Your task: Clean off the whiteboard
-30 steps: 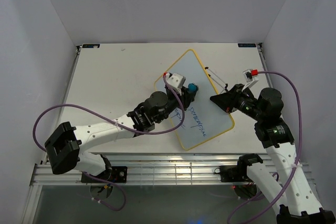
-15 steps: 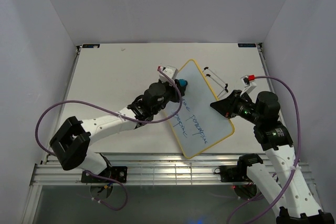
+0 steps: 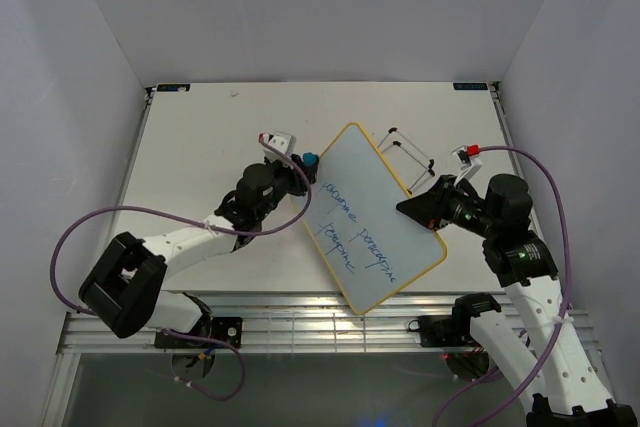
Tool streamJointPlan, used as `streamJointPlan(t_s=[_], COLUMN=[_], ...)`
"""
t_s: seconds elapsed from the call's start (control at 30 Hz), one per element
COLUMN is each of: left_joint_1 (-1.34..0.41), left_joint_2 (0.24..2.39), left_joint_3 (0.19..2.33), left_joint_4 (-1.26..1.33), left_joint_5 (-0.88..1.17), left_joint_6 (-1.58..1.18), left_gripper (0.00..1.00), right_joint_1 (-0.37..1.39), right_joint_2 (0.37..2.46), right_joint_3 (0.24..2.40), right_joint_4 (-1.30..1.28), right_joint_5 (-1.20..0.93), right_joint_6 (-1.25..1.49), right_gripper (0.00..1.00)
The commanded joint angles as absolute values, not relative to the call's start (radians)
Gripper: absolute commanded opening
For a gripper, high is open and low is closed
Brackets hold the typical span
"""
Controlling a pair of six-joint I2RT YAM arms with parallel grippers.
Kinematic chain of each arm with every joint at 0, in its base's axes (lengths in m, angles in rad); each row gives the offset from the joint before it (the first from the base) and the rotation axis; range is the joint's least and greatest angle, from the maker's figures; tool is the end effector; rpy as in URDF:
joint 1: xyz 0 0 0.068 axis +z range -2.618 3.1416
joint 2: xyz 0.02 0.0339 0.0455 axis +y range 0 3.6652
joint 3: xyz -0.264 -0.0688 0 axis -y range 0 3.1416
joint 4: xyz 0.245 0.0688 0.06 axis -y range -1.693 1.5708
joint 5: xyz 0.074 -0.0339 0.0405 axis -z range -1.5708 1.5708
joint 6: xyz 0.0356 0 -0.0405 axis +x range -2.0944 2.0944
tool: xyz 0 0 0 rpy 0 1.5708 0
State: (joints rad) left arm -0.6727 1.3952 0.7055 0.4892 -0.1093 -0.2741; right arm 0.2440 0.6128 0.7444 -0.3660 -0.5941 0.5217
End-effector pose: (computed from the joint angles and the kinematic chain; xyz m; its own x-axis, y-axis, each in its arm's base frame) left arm 0.2435 -0.1890 0.2420 -0.2950 -0.1090 -0.9493 0.4736 0.8462 -0.2443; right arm 0.1308 0.0531 0.3329 -0.5585 0.2865 -0.7785 -0.5193 0.6111 0.5974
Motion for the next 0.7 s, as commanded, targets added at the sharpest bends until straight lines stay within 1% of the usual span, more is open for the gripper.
streamJointPlan(t_s=[0.0,0.07,0.23,0.3,0.47,0.6,0.67], left_joint_1=[-0.683,-0.701,-0.804,-0.87,-1.032,-1.026,-0.947], left_joint_2=[1.324,1.309,1.295,1.296,1.33,1.336,1.336], left_joint_3=[0.565,0.514,0.491,0.489,0.548,0.569,0.572], left_joint_4=[0.63,0.685,0.696,0.696,0.663,0.64,0.615], left_joint_5=[0.075,0.097,0.015,-0.05,-0.124,-0.192,-0.181], left_joint_6=[-0.298,-0.296,-0.255,-0.238,-0.18,-0.17,-0.175], left_gripper=[0.0,0.0,0.0,0.0,0.0,0.0,0.0], right_joint_1=[0.267,0.267,0.268,0.267,0.273,0.279,0.278], right_joint_2=[0.581,0.594,0.611,0.62,0.63,0.62,0.606], right_joint_3=[0.776,0.753,0.749,0.755,0.733,0.732,0.741], right_joint_4=[0.026,0.076,0.083,0.087,0.11,0.106,0.085], right_joint_5=[-0.798,-0.811,-0.79,-0.788,-0.795,-0.795,-0.796], right_joint_6=[0.664,0.699,0.709,0.71,0.727,0.727,0.726], right_gripper=[0.08,0.08,0.08,0.08,0.08,0.08,0.08])
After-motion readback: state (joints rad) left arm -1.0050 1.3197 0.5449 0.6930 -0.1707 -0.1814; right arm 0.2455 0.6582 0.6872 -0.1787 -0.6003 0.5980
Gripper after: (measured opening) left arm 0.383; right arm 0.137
